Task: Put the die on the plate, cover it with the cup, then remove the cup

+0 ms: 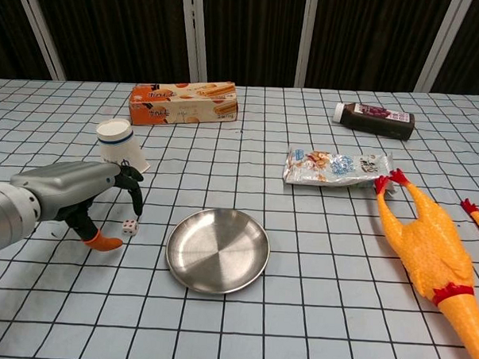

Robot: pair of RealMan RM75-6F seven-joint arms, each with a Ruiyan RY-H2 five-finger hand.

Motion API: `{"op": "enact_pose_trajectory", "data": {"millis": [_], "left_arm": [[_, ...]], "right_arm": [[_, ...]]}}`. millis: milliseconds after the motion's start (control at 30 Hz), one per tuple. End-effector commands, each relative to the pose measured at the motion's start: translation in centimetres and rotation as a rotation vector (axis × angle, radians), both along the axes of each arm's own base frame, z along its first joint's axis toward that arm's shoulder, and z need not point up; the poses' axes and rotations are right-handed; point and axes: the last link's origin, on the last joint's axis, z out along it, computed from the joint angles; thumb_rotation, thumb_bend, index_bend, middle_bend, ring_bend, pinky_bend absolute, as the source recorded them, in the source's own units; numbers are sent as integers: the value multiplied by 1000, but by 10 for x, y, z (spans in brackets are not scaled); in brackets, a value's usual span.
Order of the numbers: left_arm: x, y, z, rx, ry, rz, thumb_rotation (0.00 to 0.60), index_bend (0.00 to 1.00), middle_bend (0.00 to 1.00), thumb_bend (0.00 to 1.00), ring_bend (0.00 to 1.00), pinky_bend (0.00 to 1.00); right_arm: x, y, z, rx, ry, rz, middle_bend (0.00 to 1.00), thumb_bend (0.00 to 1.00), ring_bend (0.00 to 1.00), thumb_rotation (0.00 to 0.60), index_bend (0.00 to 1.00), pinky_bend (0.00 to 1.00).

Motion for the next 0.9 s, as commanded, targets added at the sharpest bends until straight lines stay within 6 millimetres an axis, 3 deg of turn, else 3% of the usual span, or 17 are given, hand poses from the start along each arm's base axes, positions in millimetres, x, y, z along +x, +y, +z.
{"op": "enact_pose_trajectory", "data": {"millis": [33, 900], "left_arm": [[2, 1, -2, 6, 4, -8, 600, 365, 65, 405, 0, 35], [1, 4, -13, 51, 55, -20, 600, 418, 78, 433, 0, 34]], "right_arm": [[0, 0, 0, 0, -1, -1, 24, 87, 74, 600, 25, 0], [-2, -1, -1, 11, -7, -10, 24, 87, 73, 600, 25, 0]]}}
